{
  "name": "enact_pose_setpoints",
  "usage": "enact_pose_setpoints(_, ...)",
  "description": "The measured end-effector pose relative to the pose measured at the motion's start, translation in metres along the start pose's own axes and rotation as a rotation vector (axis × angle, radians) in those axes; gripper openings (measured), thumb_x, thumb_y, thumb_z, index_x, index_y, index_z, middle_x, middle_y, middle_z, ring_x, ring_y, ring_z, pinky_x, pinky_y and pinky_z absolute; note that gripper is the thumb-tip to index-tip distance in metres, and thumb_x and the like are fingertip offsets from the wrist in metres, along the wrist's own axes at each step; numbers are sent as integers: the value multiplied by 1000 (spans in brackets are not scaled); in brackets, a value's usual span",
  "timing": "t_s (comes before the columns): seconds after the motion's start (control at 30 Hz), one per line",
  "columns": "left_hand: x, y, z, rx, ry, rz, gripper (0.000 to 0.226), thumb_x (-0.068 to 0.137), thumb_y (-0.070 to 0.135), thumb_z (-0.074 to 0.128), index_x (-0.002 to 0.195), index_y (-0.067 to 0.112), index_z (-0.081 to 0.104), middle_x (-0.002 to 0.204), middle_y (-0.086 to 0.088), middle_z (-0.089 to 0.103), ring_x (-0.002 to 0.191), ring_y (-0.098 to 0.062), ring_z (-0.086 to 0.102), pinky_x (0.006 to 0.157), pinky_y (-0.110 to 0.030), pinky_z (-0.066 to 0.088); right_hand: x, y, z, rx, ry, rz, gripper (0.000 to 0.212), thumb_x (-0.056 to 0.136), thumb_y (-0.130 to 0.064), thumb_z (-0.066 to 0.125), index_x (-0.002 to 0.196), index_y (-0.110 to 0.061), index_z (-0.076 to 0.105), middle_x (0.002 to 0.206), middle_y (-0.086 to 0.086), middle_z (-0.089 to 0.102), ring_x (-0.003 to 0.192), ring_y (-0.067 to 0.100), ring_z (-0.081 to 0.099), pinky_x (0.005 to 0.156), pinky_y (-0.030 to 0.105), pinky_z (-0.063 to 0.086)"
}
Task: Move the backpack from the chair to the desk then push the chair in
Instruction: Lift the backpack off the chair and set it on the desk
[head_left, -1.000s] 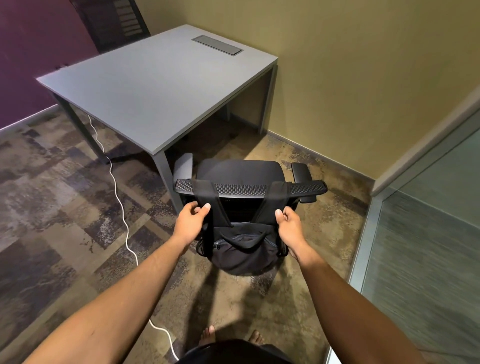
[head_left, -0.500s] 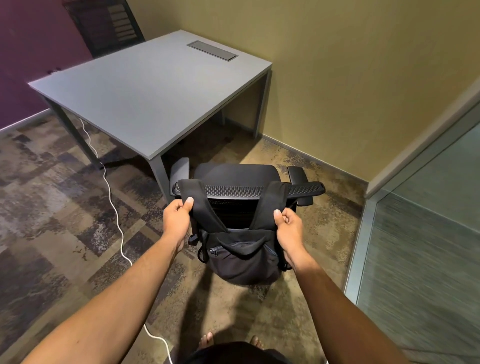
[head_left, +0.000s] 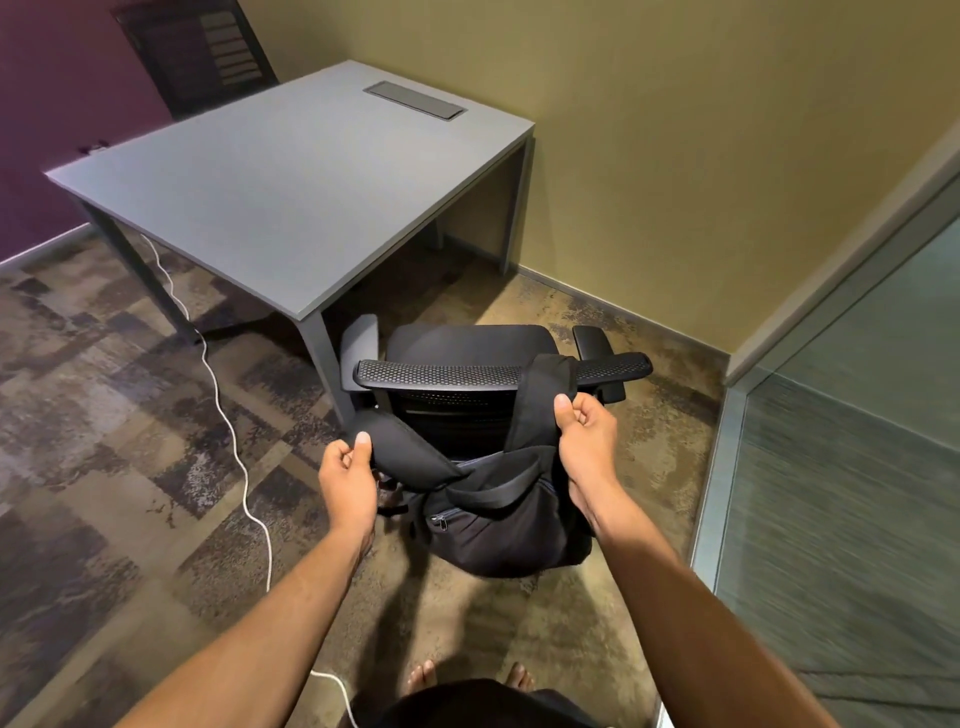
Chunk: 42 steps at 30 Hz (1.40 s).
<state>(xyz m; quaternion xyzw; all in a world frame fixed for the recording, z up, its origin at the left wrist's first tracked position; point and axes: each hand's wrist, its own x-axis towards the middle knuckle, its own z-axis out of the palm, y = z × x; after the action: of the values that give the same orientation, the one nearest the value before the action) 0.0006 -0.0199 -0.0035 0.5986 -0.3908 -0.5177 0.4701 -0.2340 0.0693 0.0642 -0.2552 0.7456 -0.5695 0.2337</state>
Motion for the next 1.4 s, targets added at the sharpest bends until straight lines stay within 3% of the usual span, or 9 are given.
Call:
enact_pose_setpoints(0.13, -21, -5, 1, -28, -233, 25, 36, 96, 13, 59, 70, 19, 34, 65, 3, 31, 62, -7, 34, 67, -31, 36, -4, -7, -9, 6, 25, -8, 41, 98, -20, 57, 66, -22, 31, 63, -4, 23, 60, 12, 20, 60, 34, 18)
enact_pose_setpoints(0.23, -39, -11, 6, -14, -487, 59, 8, 94, 10, 62, 88, 8, 57, 76, 11, 66, 75, 1, 61, 71, -16, 48, -7, -19, -18, 53, 55, -5, 38, 98, -18, 57, 67, -19, 35, 63, -4, 24, 58, 9, 21, 58, 32, 18)
enact_pose_setpoints(0.4, -50, -18, 17, 295, -806, 74, 43, 77, 31, 81, 115, 25, 62, 113, 8, 71, 107, -3, 64, 92, -19, 46, -17, -33, -43, 132, 165, -10, 39, 98, -15, 58, 66, -19, 36, 59, -10, 25, 52, 3, 20, 48, 21, 17)
enact_pose_setpoints(0.5, -47, -23, 30, 547, -827, 218, 43, 80, 24, 82, 117, 12, 63, 117, -5, 69, 112, -17, 62, 100, -36, 47, -20, -36, -62, 182, 212, -2, 36, 97, -16, 58, 67, -19, 39, 58, -11, 27, 55, 5, 21, 48, 20, 20)
enact_pose_setpoints(0.6, -48, -19, 46, 568, -845, 375, 29, 88, 11, 71, 116, 2, 67, 119, -10, 70, 116, -24, 62, 98, -26, 44, -22, -36, -80, 191, 277, -8, 38, 97, -17, 59, 65, -20, 40, 54, -16, 27, 53, 4, 20, 46, 18, 21)
enact_pose_setpoints(0.7, -58, -13, 63, 504, -879, 423, 23, 91, 6, 65, 114, 6, 70, 117, 1, 69, 117, -20, 63, 92, -8, 39, -22, -35, -100, 192, 339, -22, 36, 96, -17, 60, 66, -20, 41, 55, -16, 26, 54, 6, 19, 47, 21, 19)
enact_pose_setpoints(0.87, -80, -9, 100, 447, -952, 502, 25, 95, 12, 61, 118, 14, 70, 119, 2, 71, 118, -14, 62, 103, -31, 45, -16, -37, -149, 238, 420, -10, 34, 98, -18, 58, 68, -20, 42, 63, -7, 30, 58, 7, 24, 54, 24, 22)
enact_pose_setpoints(1.23, -134, 13, 202, 398, -1086, 626, 34, 96, 10, 60, 111, 40, 64, 111, 21, 66, 108, 13, 57, 92, -10, 42, 21, 1, -259, 311, 489, 54, 19, 100, -22, 56, 86, -10, 50, 83, 10, 37, 70, 23, 27, 60, 31, 21)
enact_pose_setpoints(1.4, -167, 13, 263, 422, -1125, 677, 20, 97, 12, 59, 112, 17, 72, 110, 1, 72, 107, -12, 64, 92, -29, 50, 36, 34, -318, 379, 529, 106, 23, 99, -22, 58, 82, -9, 50, 89, 11, 42, 85, 25, 35, 68, 39, 29)
